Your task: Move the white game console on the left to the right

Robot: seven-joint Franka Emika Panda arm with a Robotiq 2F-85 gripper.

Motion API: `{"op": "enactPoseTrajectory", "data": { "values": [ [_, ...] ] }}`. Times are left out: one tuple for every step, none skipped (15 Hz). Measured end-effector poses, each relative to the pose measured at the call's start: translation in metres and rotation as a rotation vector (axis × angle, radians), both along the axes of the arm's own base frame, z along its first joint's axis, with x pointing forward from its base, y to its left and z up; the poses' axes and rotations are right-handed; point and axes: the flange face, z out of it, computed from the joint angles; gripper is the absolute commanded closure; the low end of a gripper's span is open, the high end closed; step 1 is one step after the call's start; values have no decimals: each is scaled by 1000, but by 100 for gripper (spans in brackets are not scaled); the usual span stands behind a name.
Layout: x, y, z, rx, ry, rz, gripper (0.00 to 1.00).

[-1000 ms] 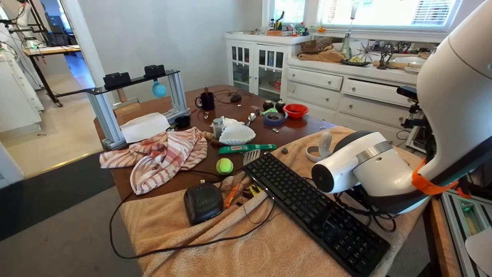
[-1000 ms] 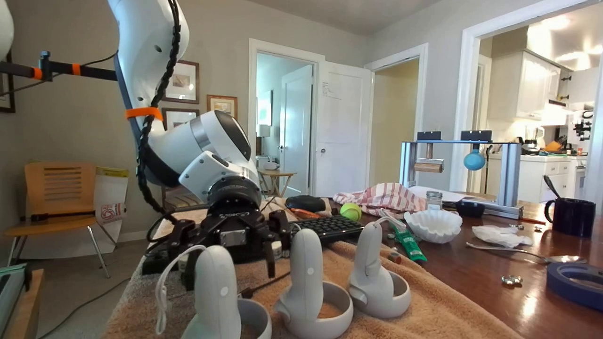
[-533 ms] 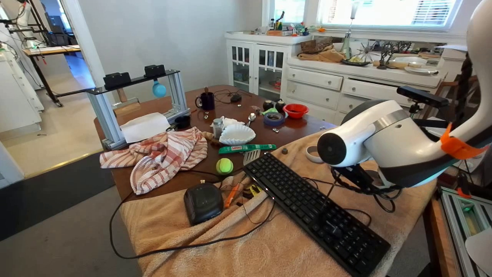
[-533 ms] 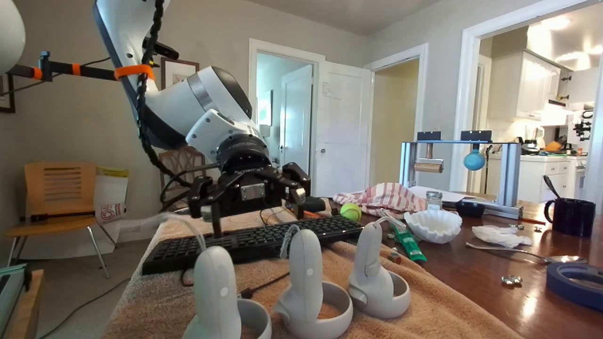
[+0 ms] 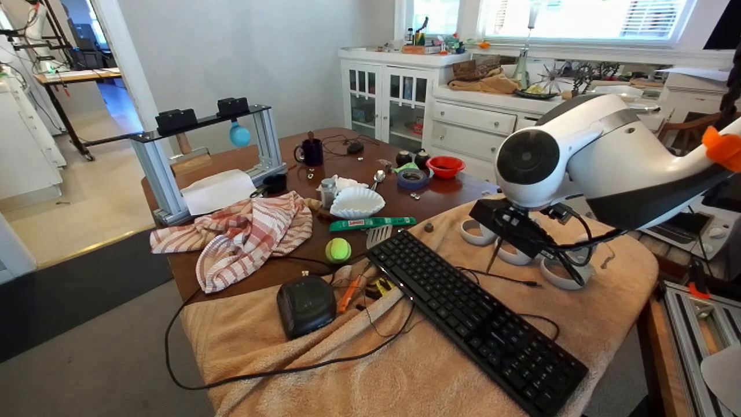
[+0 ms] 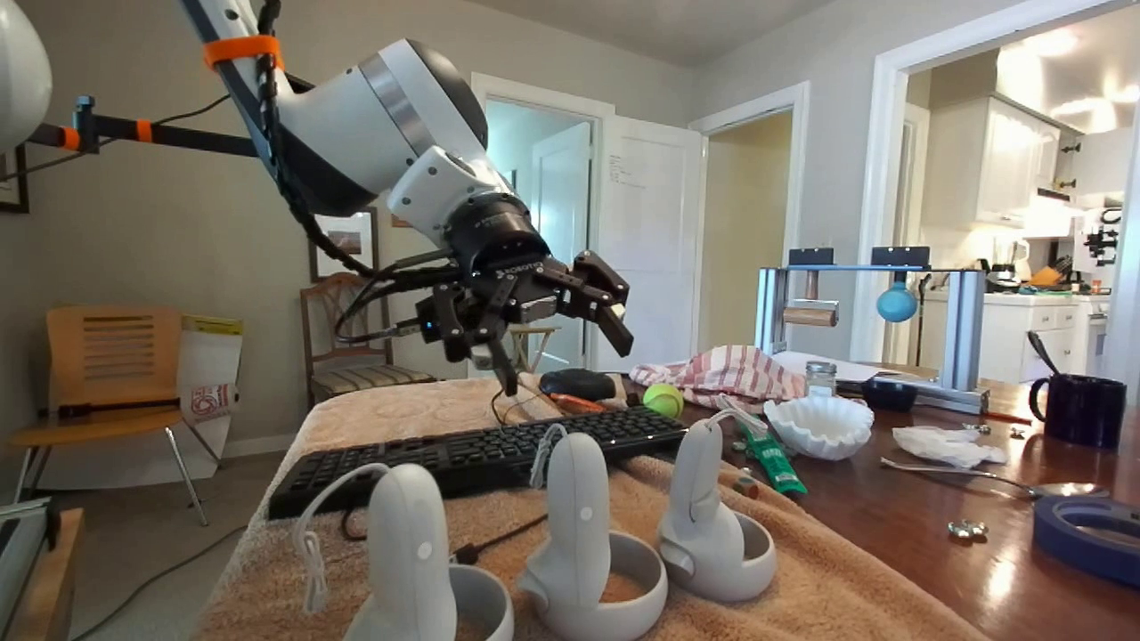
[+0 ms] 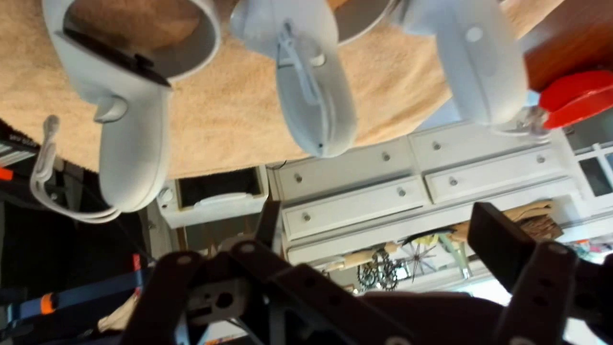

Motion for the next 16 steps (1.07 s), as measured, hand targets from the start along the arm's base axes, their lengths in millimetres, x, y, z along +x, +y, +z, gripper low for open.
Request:
{"op": "enactPoseTrajectory", "data": {
  "values": [
    [4, 2, 6, 44, -26, 39, 0],
    [8, 3, 13, 85, -49, 88, 0],
    [10, 5, 21, 121, -69, 140, 0],
    [11, 6, 30, 155, -87, 197, 0],
    [10, 7, 38, 184, -102, 255, 0],
    [8, 8, 47, 212, -116, 314, 0],
    [5, 9, 57, 236, -130, 375, 0],
    [1, 9, 64, 259, -143, 435, 0],
    [0, 9, 72, 272, -150, 489, 0],
    [2, 10, 81, 285, -158, 539, 0],
    [4, 9, 89, 299, -161, 589, 0],
    [6, 8, 96, 314, -160, 633, 0],
    [6, 6, 100, 330, -156, 675, 0],
    [8, 4, 102, 348, -154, 715, 0],
    [10, 2, 101, 369, -151, 750, 0],
    [13, 2, 98, 390, -143, 787, 0]
  ]
}}
